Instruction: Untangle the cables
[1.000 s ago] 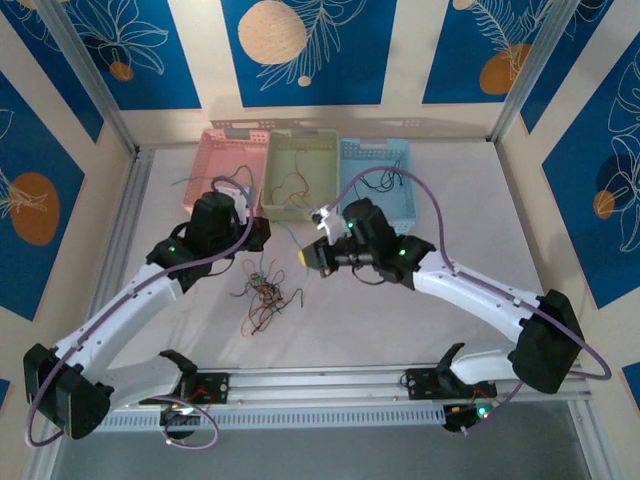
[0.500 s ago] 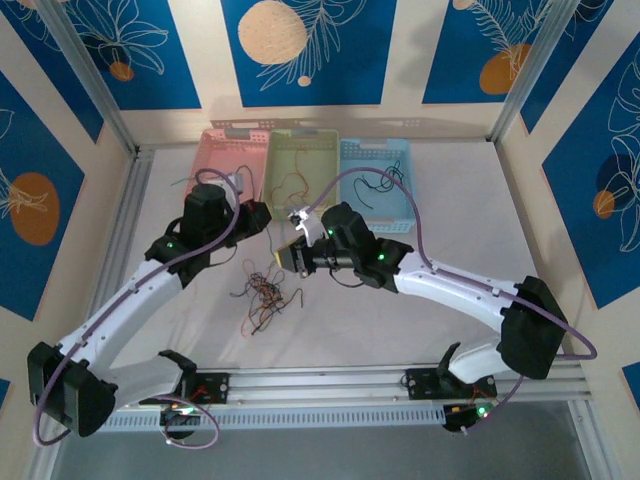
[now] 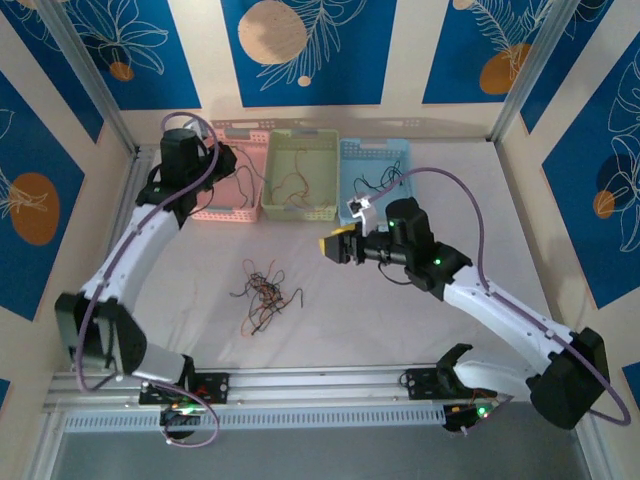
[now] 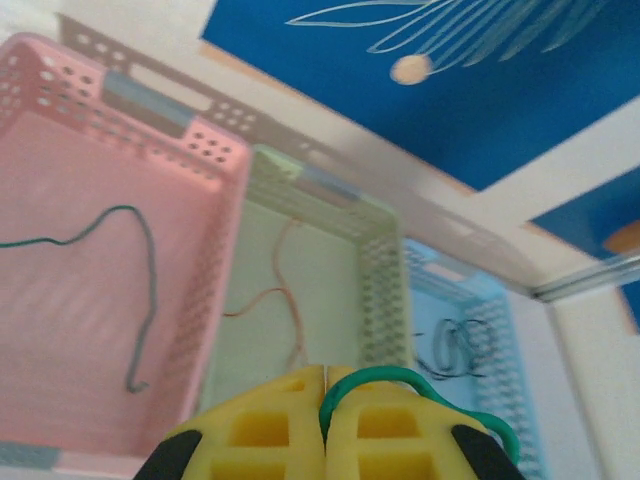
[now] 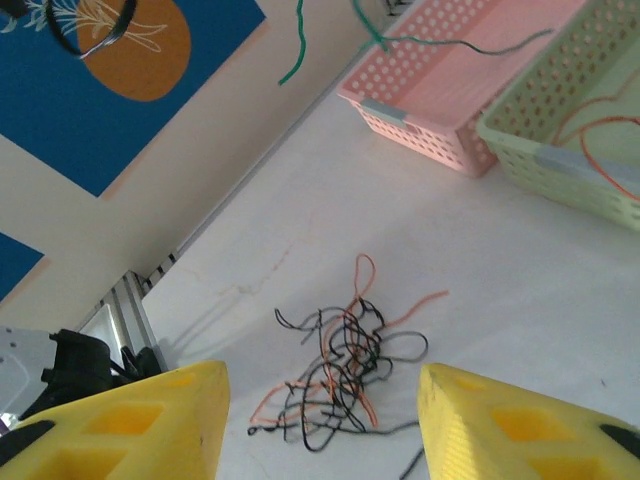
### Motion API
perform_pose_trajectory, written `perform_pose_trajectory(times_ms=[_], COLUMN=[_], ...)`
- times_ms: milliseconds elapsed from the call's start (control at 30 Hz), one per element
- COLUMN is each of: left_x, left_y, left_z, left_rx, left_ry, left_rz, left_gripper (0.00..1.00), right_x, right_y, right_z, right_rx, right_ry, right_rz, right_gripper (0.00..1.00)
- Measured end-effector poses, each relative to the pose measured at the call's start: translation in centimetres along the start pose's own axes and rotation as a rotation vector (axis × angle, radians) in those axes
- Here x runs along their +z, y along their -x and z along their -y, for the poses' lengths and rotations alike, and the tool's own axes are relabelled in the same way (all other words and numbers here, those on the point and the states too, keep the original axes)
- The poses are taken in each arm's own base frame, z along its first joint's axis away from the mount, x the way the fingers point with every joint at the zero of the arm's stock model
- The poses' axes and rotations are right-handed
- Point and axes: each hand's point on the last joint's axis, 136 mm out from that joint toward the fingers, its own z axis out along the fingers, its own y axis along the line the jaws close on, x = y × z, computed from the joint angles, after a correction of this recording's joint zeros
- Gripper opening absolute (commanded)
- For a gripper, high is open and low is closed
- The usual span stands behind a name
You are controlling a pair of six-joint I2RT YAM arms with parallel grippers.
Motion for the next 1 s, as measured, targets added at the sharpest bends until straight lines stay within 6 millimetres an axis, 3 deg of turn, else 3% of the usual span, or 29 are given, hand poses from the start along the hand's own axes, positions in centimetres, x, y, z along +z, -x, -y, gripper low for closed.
perform_pose_trajectory(times_ms=[200,300,467,600,667,733,800,867,1000], left_x=[7.5,10.1,13.1,15.4,16.6,17.5,17.8,17.6,16.0], left_y=[0.7,1.0,1.2,1.3,1.4,1.1,0.0,-0.7,-0.2], left_z=[-6.4,-8.9,-11.5,-12.3,-12.7,-13.2,-13.8,-14.1,-13.4], left_rx=[0.012,0.017,0.044,0.089,0.116,0.142,0.159,0.166,0.195], left_ry=[0.148,0.196,0.251,0.266,0.27,0.276,0.283,0.288,0.287], left_rz=[-0.084,-0.113,-0.146,-0.179,-0.192,-0.212,-0.253,-0.287,-0.305], left_gripper=[0.0,0.0,0.0,0.09,0.19,0.46,0.66,0.74,0.77], right_x=[-1.0,-1.5,-2.2,-2.3,-2.3,-2.4,-2.6,-2.9,-3.0], right_y=[-2.4,-3.1,-3.7,-4.3,-4.6,-4.9,-5.2,-5.6,-6.2], right_z=[1.5,1.7,2.1,2.4,2.6,2.6,2.7,2.7,2.9], right_rx=[0.042,0.045,0.055,0.07,0.083,0.09,0.099,0.104,0.111], right_ry=[-0.04,-0.049,-0.066,-0.076,-0.081,-0.084,-0.088,-0.09,-0.095], right_rz=[-0.048,-0.06,-0.069,-0.081,-0.092,-0.098,-0.101,-0.103,-0.112], right_gripper=[0.52,0.52,0.52,0.51,0.52,0.49,0.49,0.49,0.5])
